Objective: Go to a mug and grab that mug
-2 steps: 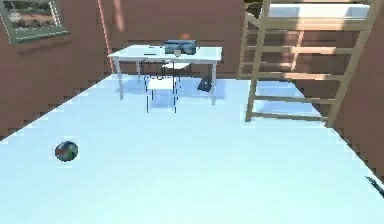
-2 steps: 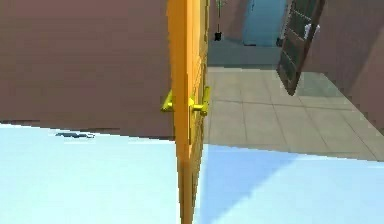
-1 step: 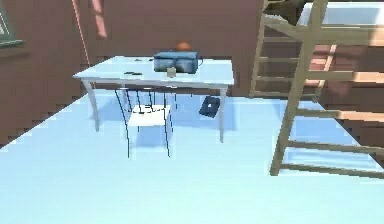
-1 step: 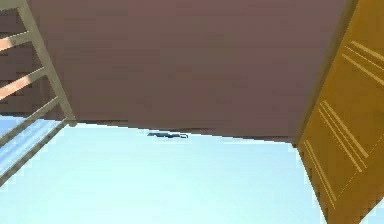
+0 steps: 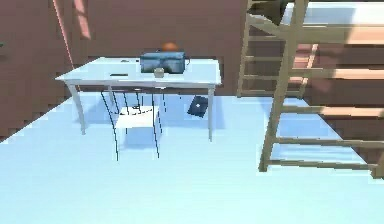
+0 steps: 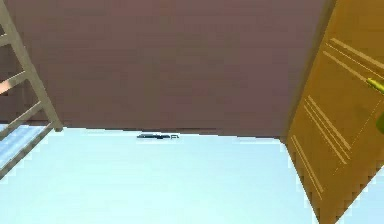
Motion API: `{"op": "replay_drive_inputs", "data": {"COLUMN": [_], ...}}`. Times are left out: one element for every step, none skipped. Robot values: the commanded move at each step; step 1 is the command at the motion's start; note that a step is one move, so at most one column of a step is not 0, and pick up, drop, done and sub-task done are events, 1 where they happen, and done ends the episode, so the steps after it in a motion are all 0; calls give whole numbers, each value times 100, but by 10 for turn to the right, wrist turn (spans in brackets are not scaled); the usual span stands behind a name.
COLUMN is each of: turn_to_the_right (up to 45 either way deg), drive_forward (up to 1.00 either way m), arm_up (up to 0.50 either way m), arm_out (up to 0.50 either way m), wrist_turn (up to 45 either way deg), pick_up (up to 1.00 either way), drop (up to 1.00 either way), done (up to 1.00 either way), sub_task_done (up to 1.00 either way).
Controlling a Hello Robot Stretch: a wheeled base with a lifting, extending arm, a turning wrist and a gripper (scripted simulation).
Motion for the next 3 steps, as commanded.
{"op": "replay_drive_inputs", "data": {"turn_to_the_right": [0, 0, -450], "drive_forward": [100, 30, 0], "arm_up": [0, 0, 0], "arm_out": [0, 0, 0], "wrist_turn": [0, 0, 0], "pick_up": [0, 0, 0], "drop": [0, 0, 0], "done": [0, 0, 0], "sub_task_done": [0, 0, 0]}}
